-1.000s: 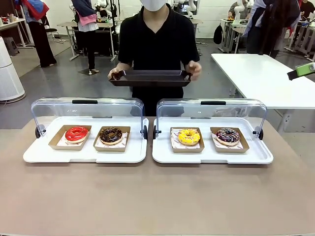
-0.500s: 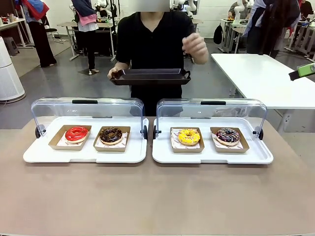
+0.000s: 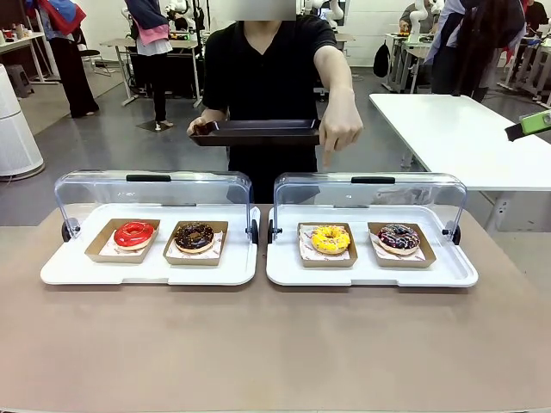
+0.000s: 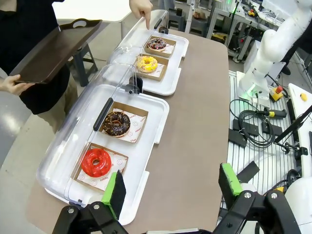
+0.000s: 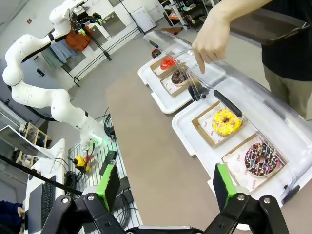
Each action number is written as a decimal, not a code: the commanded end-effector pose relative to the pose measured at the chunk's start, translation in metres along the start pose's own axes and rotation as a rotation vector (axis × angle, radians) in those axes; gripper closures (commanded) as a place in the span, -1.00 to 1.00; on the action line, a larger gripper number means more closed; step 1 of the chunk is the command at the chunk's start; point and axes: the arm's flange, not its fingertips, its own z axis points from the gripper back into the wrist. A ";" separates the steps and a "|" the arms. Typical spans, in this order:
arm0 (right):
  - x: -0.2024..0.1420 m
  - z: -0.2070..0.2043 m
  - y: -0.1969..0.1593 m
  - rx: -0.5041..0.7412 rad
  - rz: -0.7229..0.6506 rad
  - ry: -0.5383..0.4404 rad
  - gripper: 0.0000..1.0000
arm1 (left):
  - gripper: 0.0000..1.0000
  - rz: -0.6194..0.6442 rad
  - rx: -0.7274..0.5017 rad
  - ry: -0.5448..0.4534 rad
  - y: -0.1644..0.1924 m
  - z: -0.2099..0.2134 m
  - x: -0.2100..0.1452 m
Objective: Provide the desired donut to the person.
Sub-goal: Pick up and lift the Paper togo box containing the Donut pointed at by the person.
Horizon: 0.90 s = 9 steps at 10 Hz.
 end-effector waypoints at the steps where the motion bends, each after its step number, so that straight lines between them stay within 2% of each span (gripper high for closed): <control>1: 0.003 -0.001 0.000 0.005 -0.004 -0.013 -1.00 | -1.00 -0.005 -0.010 -0.001 0.000 0.003 0.001; 9: 0.003 -0.001 0.000 0.005 -0.004 -0.013 -1.00 | -1.00 -0.005 -0.010 -0.001 0.000 0.003 0.001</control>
